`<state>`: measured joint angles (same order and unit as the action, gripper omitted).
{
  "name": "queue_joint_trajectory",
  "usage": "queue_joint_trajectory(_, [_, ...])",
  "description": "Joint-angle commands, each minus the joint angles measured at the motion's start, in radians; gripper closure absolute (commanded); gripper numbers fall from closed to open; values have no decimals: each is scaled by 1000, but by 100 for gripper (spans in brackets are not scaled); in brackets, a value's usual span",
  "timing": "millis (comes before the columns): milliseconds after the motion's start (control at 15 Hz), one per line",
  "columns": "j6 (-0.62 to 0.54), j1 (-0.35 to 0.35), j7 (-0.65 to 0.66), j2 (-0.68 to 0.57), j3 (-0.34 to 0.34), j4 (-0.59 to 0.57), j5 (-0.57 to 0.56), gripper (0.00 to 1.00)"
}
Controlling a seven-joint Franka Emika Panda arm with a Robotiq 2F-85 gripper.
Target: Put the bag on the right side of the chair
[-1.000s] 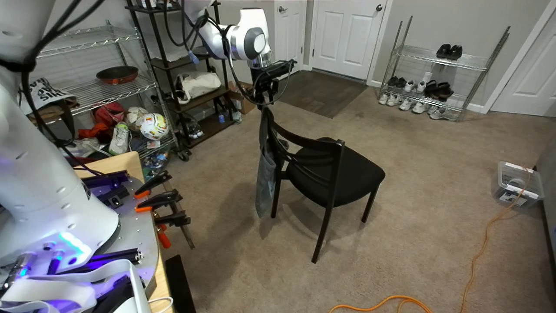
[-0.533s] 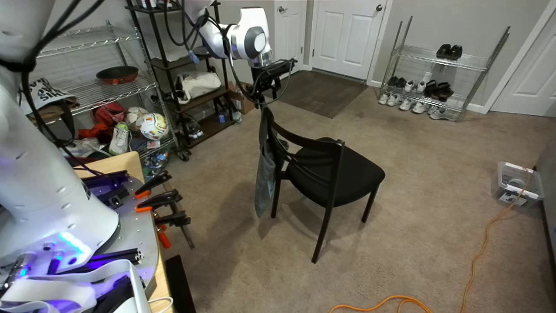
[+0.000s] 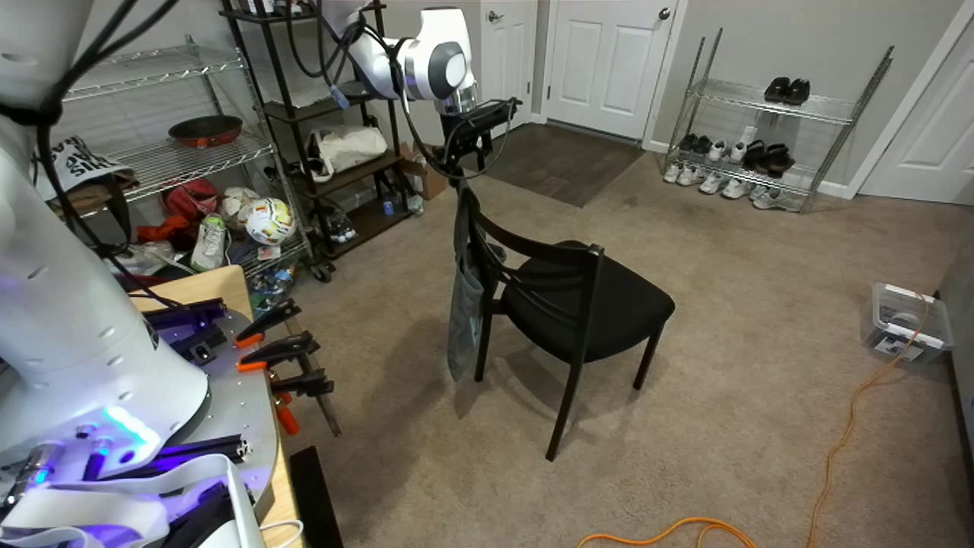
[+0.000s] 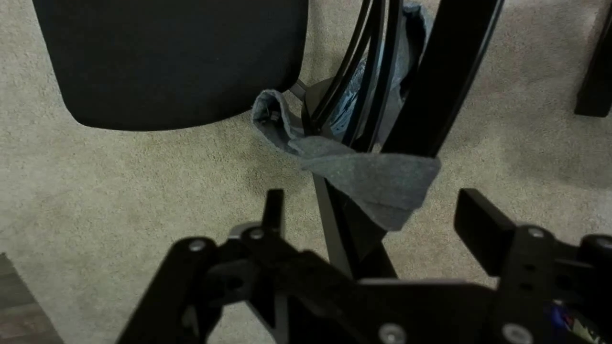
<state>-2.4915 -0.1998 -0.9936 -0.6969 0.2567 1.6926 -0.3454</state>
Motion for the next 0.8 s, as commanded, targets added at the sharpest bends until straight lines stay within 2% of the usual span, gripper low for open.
queue_joint_trajectory(0, [-29, -4, -11, 31, -8, 32, -3, 41])
queue_joint_trajectory(600, [-39, -13, -4, 40, -7, 46, -7, 98])
queue_joint_trajectory(733, [-78, -30, 45, 69, -26, 73, -27, 95])
